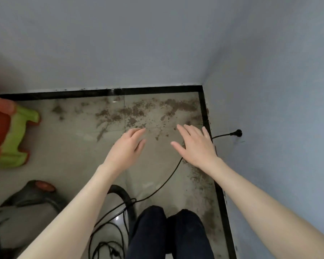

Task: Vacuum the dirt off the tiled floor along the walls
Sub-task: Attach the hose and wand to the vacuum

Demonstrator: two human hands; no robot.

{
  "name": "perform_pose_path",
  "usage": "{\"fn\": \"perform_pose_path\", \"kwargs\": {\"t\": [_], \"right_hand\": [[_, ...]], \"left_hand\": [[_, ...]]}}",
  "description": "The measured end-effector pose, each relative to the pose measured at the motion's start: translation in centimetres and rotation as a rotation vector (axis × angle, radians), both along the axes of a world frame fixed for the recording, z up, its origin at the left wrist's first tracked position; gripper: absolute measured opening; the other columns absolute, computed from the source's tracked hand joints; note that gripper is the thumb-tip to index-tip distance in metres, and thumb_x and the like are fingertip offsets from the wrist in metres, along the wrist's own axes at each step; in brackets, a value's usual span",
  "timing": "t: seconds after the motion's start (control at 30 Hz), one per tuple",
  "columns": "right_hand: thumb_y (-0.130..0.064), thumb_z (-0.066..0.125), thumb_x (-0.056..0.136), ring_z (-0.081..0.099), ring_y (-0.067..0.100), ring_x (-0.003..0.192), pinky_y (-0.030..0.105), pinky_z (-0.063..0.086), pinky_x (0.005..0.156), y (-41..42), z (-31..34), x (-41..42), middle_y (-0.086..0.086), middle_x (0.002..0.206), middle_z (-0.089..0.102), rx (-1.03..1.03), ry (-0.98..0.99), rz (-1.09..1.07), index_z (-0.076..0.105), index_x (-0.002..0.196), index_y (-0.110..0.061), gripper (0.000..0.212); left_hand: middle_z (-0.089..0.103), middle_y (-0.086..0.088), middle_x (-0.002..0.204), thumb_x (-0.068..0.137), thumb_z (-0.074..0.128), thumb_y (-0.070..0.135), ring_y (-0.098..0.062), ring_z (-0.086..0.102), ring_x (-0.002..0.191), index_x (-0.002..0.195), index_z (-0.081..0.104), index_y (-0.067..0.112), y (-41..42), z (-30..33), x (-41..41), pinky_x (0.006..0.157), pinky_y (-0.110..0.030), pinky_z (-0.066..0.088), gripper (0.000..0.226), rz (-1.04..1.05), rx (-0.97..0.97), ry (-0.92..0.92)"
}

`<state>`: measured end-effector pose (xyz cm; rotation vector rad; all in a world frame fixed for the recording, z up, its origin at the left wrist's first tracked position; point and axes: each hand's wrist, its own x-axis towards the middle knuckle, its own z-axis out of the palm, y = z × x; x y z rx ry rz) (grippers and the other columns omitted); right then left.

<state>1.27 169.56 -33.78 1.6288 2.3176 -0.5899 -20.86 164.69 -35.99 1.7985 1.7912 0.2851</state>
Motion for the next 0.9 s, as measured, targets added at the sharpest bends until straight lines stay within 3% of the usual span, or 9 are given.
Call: {"fn": "perform_pose_path", "kwargs": {"t": [0.13, 0.33, 0.63, 0.9], "right_hand": [[-0.056, 0.03, 0.1, 0.009, 0.018, 0.151, 0.046, -0.003, 0.122, -3.7, 9.4, -3.0, 0.001, 0.164, 0.014, 0.025, 0.113, -0.01, 0.013, 0.156, -0.027, 0.066], [-0.054, 0.034, 0.1, 0.005, 0.018, 0.151, 0.048, -0.004, 0.121, -10.3, 18.1, -5.3, 0.0, 0.165, 0.008, 0.078, 0.197, 0.045, 0.011, 0.157, -0.029, 0.066], [-0.052, 0.034, 0.101, 0.007, 0.017, 0.151, 0.045, -0.004, 0.121, -24.1, 20.9, -3.8, 0.0, 0.164, 0.011, 0.105, 0.191, 0.162, 0.009, 0.157, -0.029, 0.065], [-0.05, 0.035, 0.102, 0.01, 0.018, 0.151, 0.046, 0.0, 0.121, -36.3, 21.3, -3.2, 0.001, 0.164, 0.014, 0.01, 0.17, 0.257, 0.01, 0.157, -0.028, 0.064]], "left_hand": [[0.024, -0.002, 0.155, 0.1, 0.034, 0.037, -0.021, 0.02, 0.143, 0.15, 0.025, 0.022, -4.7, 9.7, -2.6, 0.116, -0.037, 0.017, 0.053, 0.051, 0.021, 0.091], [0.012, 0.002, 0.159, 0.1, 0.032, 0.041, -0.019, 0.004, 0.146, 0.152, 0.014, 0.029, -12.8, 18.0, -4.3, 0.117, -0.044, 0.002, 0.056, 0.17, 0.07, 0.147], [0.015, 0.002, 0.158, 0.1, 0.032, 0.04, -0.019, 0.005, 0.146, 0.151, 0.017, 0.028, -29.1, 20.6, -3.8, 0.116, -0.044, 0.007, 0.055, 0.349, 0.092, 0.097], [0.028, -0.006, 0.154, 0.098, 0.045, 0.035, -0.026, 0.019, 0.144, 0.148, 0.03, 0.02, -45.0, 20.4, -3.2, 0.116, -0.045, 0.018, 0.055, 0.462, 0.007, 0.089]]}}
